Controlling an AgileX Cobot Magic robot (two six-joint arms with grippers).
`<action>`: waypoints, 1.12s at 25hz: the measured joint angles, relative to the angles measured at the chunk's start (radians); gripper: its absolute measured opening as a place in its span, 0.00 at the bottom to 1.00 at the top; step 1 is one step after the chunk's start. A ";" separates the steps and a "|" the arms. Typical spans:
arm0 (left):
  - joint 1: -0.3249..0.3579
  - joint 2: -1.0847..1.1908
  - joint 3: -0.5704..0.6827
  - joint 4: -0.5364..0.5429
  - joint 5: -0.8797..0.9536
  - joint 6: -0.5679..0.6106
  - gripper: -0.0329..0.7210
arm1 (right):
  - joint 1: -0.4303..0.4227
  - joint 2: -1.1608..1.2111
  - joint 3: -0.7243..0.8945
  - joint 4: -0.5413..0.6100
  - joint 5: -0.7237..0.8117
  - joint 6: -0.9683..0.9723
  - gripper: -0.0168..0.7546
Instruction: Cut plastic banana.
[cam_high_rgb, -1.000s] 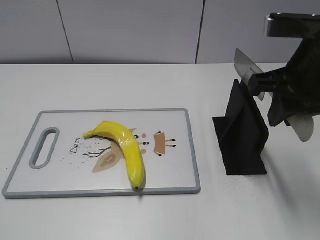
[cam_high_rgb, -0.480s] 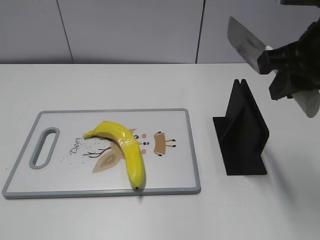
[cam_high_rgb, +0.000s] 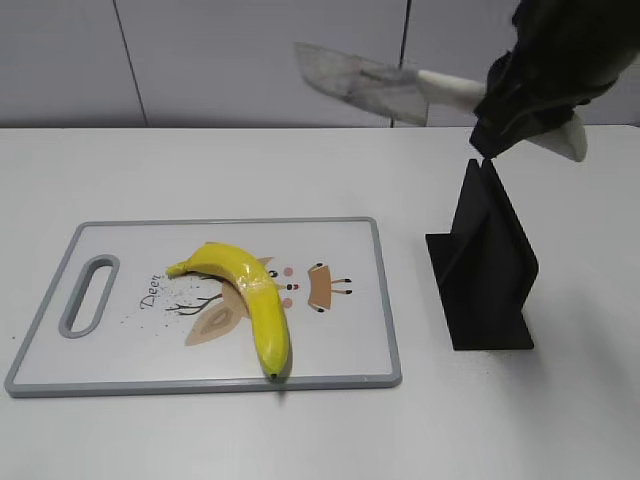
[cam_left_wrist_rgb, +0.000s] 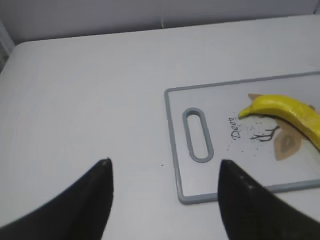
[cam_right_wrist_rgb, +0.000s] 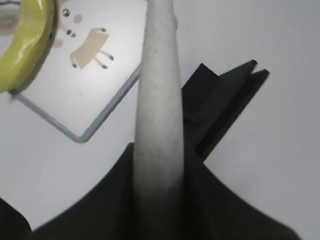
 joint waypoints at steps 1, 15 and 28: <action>0.000 0.042 -0.010 -0.026 -0.012 0.038 0.90 | 0.000 0.031 -0.034 0.016 0.028 -0.061 0.27; -0.244 0.627 -0.343 -0.233 -0.016 0.659 0.88 | 0.000 0.308 -0.317 0.186 0.201 -0.788 0.27; -0.386 1.151 -0.615 -0.229 0.118 0.933 0.84 | 0.000 0.377 -0.327 0.394 0.202 -1.139 0.27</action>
